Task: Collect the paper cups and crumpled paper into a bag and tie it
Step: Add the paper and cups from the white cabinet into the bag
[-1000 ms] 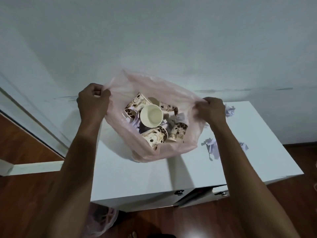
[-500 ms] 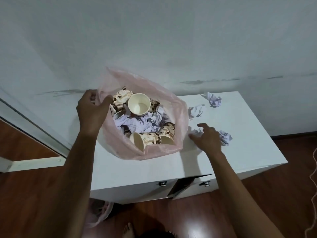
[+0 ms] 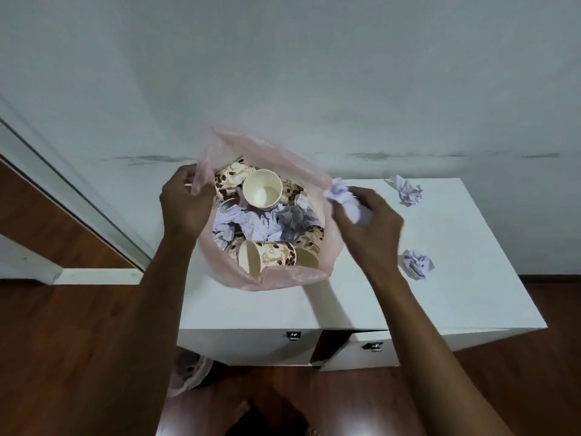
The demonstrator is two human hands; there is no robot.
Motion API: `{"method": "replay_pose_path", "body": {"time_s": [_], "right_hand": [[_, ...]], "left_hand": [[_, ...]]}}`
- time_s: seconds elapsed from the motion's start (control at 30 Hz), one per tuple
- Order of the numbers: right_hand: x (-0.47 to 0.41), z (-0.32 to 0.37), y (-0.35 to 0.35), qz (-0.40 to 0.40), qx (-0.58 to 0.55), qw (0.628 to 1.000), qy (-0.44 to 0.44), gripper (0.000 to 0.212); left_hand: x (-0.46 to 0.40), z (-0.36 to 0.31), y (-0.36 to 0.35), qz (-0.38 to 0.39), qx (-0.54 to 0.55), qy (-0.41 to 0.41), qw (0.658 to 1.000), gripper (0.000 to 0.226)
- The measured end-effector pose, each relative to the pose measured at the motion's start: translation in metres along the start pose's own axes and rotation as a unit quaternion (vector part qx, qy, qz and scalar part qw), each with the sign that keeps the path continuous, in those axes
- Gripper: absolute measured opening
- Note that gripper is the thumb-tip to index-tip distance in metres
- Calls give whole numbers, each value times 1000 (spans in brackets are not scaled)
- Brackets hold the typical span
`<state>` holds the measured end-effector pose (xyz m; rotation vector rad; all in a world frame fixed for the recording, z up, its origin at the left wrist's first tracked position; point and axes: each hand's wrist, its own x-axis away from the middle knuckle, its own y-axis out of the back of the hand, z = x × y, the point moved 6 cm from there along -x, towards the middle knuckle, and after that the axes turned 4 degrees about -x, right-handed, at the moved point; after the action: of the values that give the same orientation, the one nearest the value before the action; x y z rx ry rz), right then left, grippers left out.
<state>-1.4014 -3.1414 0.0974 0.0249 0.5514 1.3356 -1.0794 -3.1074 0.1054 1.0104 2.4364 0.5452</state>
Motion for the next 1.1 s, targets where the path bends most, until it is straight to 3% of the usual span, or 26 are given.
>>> {"method": "replay_pose_path", "body": {"time_s": [0.13, 0.2, 0.27, 0.37, 0.47, 0.57, 0.7, 0.8, 0.9, 1.0, 1.1], "right_hand": [[-4, 11, -64, 222, 75, 971, -56, 61], [-5, 9, -76, 258, 62, 962, -67, 68], [-11, 10, -73, 212, 42, 975, -48, 52], [-28, -2, -54, 82, 43, 996, -13, 24], [-55, -41, -41, -4, 87, 996, -25, 20], [-82, -91, -39, 13, 161, 983, -92, 29], [-93, -143, -44, 115, 265, 941, -177, 50], [-85, -150, -48, 162, 297, 924, -179, 39], [-73, -148, -44, 128, 253, 937, -203, 32], [-68, -127, -38, 72, 190, 960, -191, 53], [-74, -88, -27, 3, 121, 980, -157, 39]], "left_hand": [[-4, -7, -6, -1, 23, 8, 1000, 26], [-8, -11, -13, 10, 36, 5, 999, 26], [-16, -15, -19, 24, 37, 0, 999, 25], [-23, -14, -27, 40, 45, 7, 998, 27], [-28, -15, -31, 48, 61, 16, 997, 23], [-34, -15, -35, 59, 80, 21, 995, 24], [-42, -7, -39, 73, 99, 22, 992, 22], [-43, -3, -40, 84, 114, 19, 990, 21], [-44, 1, -39, 93, 115, 19, 989, 21], [-48, 2, -33, 85, 113, 18, 990, 19], [-50, 2, -28, 76, 110, 24, 991, 19]]}}
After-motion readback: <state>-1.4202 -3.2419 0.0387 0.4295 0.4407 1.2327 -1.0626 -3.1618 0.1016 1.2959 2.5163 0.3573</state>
